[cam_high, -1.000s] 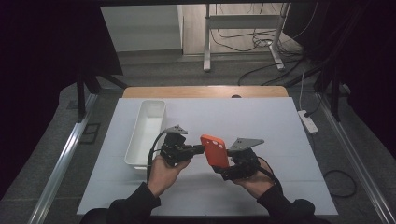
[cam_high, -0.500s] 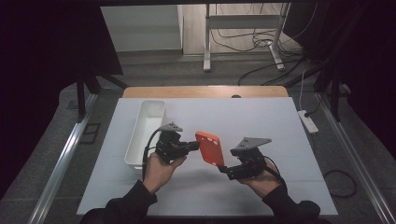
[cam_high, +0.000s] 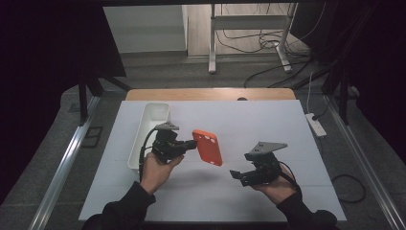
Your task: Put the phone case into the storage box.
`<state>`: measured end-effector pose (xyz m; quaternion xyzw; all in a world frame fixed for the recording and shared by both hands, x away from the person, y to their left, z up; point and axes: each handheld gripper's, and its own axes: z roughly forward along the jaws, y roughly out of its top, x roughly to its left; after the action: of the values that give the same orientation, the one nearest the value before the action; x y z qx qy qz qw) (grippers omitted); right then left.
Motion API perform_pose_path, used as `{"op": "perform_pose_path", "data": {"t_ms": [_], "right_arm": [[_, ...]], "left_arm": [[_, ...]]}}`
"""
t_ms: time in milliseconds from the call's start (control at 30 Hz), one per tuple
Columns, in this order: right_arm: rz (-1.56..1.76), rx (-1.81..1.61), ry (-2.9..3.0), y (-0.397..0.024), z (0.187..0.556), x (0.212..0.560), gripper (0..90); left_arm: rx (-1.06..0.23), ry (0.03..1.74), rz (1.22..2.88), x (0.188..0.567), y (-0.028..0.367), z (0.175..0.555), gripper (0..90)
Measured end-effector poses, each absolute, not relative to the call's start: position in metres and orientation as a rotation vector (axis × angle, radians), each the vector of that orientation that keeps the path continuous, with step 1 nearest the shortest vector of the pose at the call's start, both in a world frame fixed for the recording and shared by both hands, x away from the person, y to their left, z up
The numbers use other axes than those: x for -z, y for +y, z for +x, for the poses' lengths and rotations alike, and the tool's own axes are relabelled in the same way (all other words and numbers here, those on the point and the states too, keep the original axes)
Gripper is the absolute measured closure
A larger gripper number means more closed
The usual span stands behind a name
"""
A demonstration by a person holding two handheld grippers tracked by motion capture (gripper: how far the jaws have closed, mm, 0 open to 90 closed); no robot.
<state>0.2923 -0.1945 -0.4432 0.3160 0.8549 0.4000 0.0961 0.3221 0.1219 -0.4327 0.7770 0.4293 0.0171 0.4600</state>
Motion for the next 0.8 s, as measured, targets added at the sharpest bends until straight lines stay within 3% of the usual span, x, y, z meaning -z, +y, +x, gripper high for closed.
{"op": "perform_pose_path", "data": {"t_ms": [800], "right_arm": [[1.019,-1.097,2.490,-0.234,0.278,0.443,7.5]], "left_arm": [[-0.114,1.117,1.918,0.425,0.157,0.336,89.6]]}}
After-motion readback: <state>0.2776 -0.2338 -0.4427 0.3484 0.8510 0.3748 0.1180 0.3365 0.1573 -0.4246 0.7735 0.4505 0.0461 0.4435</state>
